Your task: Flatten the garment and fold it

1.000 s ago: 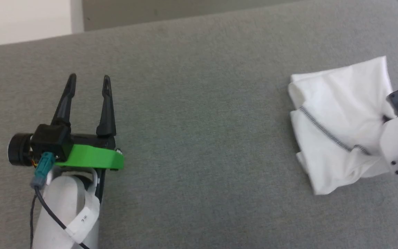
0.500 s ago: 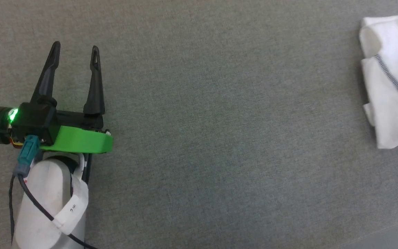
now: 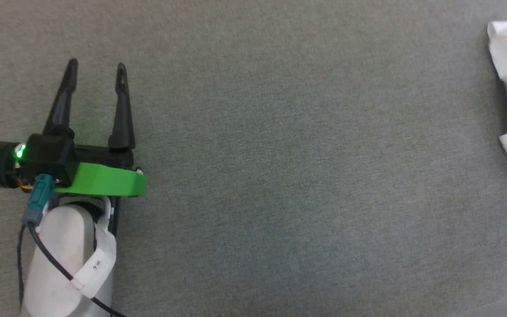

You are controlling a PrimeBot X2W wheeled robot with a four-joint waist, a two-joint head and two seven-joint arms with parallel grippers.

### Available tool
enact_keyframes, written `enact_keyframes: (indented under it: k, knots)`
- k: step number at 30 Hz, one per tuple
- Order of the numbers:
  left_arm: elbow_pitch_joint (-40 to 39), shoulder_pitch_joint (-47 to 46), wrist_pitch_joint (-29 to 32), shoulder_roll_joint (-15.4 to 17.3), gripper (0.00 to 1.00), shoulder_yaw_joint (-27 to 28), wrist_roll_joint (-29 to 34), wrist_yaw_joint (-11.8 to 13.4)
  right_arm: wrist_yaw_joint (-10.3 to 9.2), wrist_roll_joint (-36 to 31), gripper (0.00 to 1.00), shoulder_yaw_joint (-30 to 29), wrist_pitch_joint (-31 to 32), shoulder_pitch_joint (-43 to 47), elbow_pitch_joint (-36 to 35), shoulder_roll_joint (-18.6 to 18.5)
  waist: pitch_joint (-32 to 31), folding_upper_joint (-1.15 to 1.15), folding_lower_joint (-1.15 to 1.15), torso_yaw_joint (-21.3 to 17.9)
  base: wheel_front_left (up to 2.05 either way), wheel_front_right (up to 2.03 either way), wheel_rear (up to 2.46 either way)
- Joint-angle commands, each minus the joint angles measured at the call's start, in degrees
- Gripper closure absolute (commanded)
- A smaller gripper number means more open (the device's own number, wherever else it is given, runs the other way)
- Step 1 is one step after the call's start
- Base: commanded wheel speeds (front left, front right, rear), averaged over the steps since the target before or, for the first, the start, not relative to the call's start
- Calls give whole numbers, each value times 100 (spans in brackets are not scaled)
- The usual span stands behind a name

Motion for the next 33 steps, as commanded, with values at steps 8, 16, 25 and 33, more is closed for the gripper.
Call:
enact_keyframes:
  k: [8, 16, 25, 33]
  knots:
    - [621, 363, -279, -264, 0, -13, -380, 48, -12, 744, 0, -138, -1476, 23, 157, 448, -1166, 0, -1, 410, 0, 0, 0]
    - [1142, 734, -336, -447, 0, -25, -664, 29, -12, 2098, 0, 469, -1813, 1177, -1187, 1364, -2039, 0, -1, 887, 0, 0, 0]
    - [1385, 1032, -339, -574, 0, -145, -792, -22, -12, 2728, 0, 664, -1817, 3156, -3436, 2080, -2573, 0, -1, 1476, 0, 0, 0]
    - [1466, 1362, -340, -608, 0, -256, -804, 2, -12, 2584, 0, 548, -1719, 4170, -4213, 2573, -2928, 0, -1, 1745, 0, 0, 0]
